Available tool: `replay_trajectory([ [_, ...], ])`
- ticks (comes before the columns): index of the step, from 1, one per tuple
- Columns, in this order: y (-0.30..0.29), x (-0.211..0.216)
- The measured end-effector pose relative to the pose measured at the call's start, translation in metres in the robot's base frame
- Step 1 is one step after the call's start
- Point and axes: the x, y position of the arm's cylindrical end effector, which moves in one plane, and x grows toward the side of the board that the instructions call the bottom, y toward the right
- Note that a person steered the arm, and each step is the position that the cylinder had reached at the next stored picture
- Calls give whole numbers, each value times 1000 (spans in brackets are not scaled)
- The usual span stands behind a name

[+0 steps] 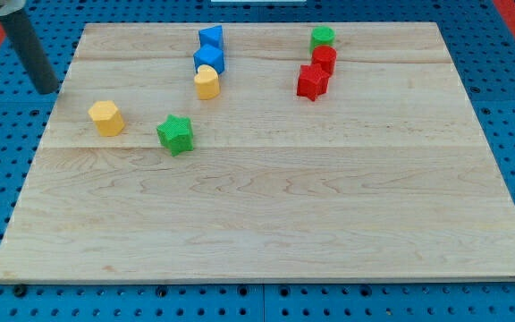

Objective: Slide the yellow hexagon closer to the yellow heart

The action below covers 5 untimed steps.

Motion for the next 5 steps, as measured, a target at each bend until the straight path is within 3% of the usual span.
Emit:
replay_trajectory([
  [1, 5, 58],
  [3, 32, 66],
  [5, 120, 58],
])
